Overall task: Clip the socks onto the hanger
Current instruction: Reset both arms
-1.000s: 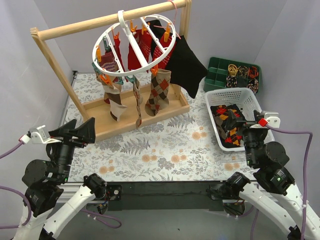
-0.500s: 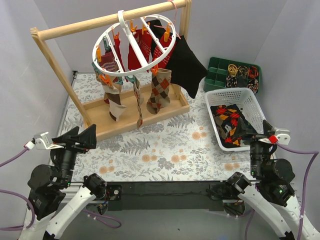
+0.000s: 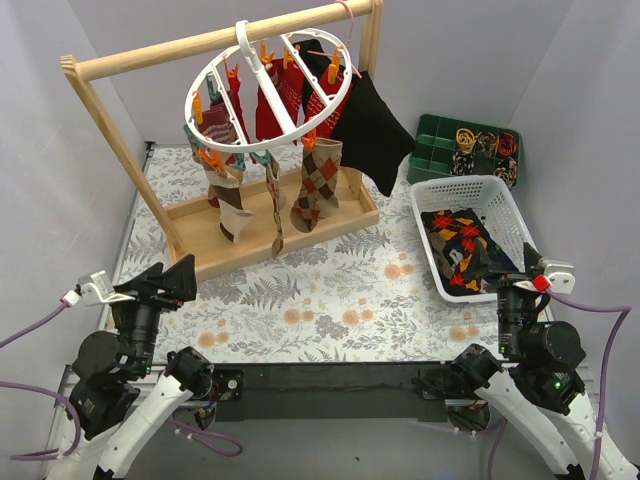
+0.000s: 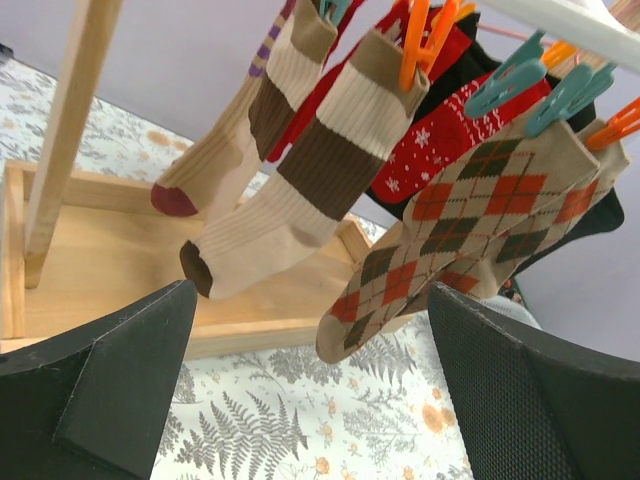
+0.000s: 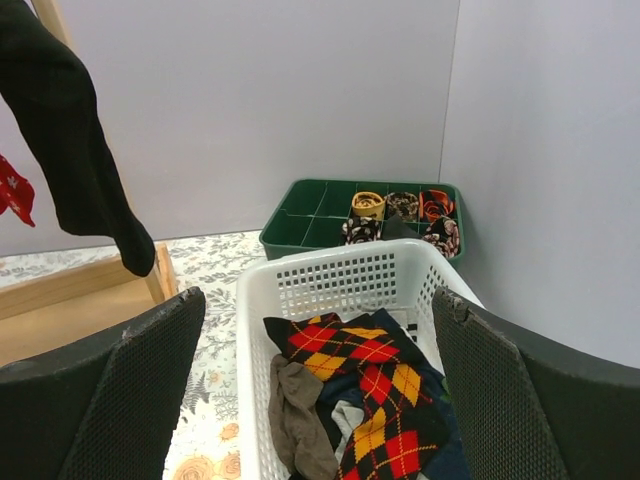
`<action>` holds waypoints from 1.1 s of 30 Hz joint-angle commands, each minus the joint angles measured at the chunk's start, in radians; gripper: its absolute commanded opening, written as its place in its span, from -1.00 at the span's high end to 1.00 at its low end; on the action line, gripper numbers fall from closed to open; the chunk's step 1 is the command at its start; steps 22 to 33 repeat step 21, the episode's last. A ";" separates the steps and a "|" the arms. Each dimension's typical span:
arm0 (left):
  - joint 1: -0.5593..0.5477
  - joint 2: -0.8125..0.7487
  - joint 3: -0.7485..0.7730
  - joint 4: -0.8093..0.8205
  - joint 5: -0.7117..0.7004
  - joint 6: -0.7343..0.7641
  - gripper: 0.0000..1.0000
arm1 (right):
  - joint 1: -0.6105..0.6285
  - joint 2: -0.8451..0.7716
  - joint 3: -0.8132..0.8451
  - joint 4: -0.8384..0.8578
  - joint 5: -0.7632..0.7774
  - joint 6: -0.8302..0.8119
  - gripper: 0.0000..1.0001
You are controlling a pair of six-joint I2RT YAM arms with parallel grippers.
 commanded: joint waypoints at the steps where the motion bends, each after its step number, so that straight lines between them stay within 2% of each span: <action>1: -0.002 -0.051 -0.029 -0.003 0.003 -0.022 -0.96 | -0.002 -0.045 0.023 0.019 -0.009 -0.033 -0.97; 21: -0.002 -0.055 -0.021 -0.018 -0.029 -0.029 -0.96 | -0.002 0.113 0.108 -0.037 -0.067 -0.045 -0.96; 33: -0.002 -0.055 -0.021 -0.018 -0.029 -0.029 -0.96 | -0.002 0.113 0.108 -0.037 -0.067 -0.045 -0.96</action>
